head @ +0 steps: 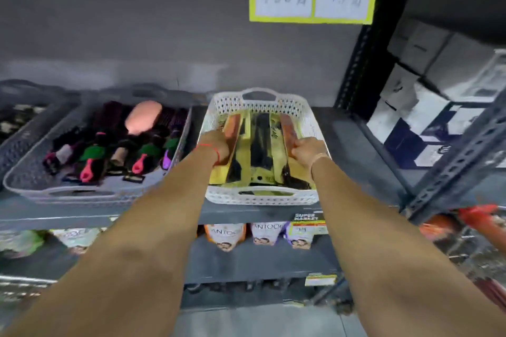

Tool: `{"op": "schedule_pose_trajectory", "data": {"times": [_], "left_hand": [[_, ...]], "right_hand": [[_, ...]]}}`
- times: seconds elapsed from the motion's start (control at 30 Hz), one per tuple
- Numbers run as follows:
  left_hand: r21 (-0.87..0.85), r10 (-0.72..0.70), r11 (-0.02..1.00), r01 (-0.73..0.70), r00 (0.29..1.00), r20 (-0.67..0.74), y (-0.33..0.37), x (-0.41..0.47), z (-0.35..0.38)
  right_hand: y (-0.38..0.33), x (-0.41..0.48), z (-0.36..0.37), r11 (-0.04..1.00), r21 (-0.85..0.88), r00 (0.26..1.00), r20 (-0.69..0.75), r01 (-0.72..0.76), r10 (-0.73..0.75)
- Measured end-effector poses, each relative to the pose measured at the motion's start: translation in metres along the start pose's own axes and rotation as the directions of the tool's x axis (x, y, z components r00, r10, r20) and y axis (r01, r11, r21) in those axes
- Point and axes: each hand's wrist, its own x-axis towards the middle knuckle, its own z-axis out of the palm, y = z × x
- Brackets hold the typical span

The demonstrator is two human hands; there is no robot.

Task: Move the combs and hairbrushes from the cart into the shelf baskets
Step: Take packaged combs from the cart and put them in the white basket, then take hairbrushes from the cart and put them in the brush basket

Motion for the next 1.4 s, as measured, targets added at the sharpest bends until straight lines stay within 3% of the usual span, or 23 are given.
{"op": "schedule_pose_trajectory", "data": {"times": [0.1,0.17,0.23,0.3,0.37,0.47,0.53,0.63,0.7,0.77,0.87,0.93,1.1,1.13,1.17,1.2,1.23,1.3,1.33,1.4], "left_hand": [[0.039,-0.048,0.998,0.049,0.999,-0.008,0.002,-0.008,0.002],[-0.110,0.002,0.994,-0.003,1.000,-0.009,0.000,-0.008,-0.004],[-0.338,0.058,0.939,-0.056,0.998,-0.005,-0.005,-0.023,-0.020],[-0.670,0.082,0.739,-0.073,0.996,-0.019,-0.023,-0.043,-0.050],[-0.822,-0.013,0.564,-0.081,0.994,-0.106,-0.060,-0.064,-0.090],[-0.885,-0.112,0.465,-0.037,0.989,-0.099,-0.147,-0.097,-0.139],[-0.910,-0.196,0.413,0.006,0.977,-0.082,-0.222,-0.125,-0.155],[-0.936,-0.374,0.345,0.073,0.925,-0.066,-0.333,-0.181,-0.159],[-0.916,-0.551,0.366,0.161,0.831,-0.075,-0.397,-0.218,-0.149],[-0.914,-0.662,0.317,0.251,0.749,-0.023,-0.446,-0.246,-0.129],[-0.943,-0.759,0.184,0.278,0.650,0.043,-0.505,-0.270,-0.088],[-0.933,-0.796,0.153,0.325,0.600,0.079,-0.528,-0.275,-0.060],[-0.852,-0.844,0.024,0.522,0.468,0.263,-0.572,-0.260,0.009],[-0.763,-0.832,0.083,0.642,0.466,0.302,-0.576,-0.253,0.023],[-0.608,-0.811,0.188,0.771,0.471,0.347,-0.581,-0.245,0.041],[-0.402,-0.793,0.324,0.856,0.478,0.379,-0.582,-0.240,0.053],[-0.256,-0.777,0.405,0.878,0.478,0.410,-0.584,-0.236,0.068],[-0.154,-0.745,0.442,0.884,0.457,0.487,-0.584,-0.232,0.095],[-0.148,-0.736,0.442,0.885,0.452,0.504,-0.580,-0.232,0.104],[-0.184,-0.744,0.409,0.894,0.443,0.501,-0.572,-0.232,0.124]], "right_hand": [[0.002,-0.002,0.006,0.993,-0.116,0.999,0.033,-0.029,0.033],[-0.001,-0.001,0.009,0.995,-0.102,0.999,-0.044,0.017,-0.022],[-0.016,-0.010,0.010,0.994,0.069,0.978,-0.195,0.090,-0.075],[-0.049,-0.024,0.013,0.927,0.273,0.923,-0.352,0.258,-0.153],[-0.106,-0.056,0.022,0.794,0.461,0.902,-0.355,0.397,-0.245],[-0.194,-0.118,0.058,0.550,0.743,0.899,-0.160,0.382,-0.408],[-0.240,-0.161,0.105,0.535,0.794,0.859,0.030,0.290,-0.511],[-0.280,-0.224,0.193,0.622,0.754,0.754,0.280,0.211,-0.594],[-0.287,-0.255,0.256,0.707,0.680,0.690,0.419,0.193,-0.591],[-0.282,-0.275,0.309,0.792,0.580,0.634,0.543,0.192,-0.551],[-0.269,-0.288,0.380,0.898,0.402,0.554,0.713,0.180,-0.430],[-0.256,-0.287,0.418,0.942,0.287,0.518,0.787,0.174,-0.336],[-0.214,-0.271,0.501,0.952,0.018,0.396,0.907,0.306,-0.145],[-0.206,-0.268,0.512,0.898,-0.040,0.358,0.924,0.439,-0.134],[-0.197,-0.264,0.524,0.779,-0.098,0.295,0.949,0.620,-0.115],[-0.190,-0.262,0.531,0.589,-0.121,0.209,0.974,0.799,-0.084],[-0.182,-0.260,0.541,0.323,-0.110,0.121,0.993,0.940,-0.015],[-0.166,-0.261,0.557,-0.163,0.011,0.007,0.994,0.986,0.112],[-0.158,-0.262,0.563,-0.335,0.079,-0.033,0.989,0.939,0.141],[-0.145,-0.263,0.572,-0.516,0.179,-0.115,0.981,0.837,0.155]]}}
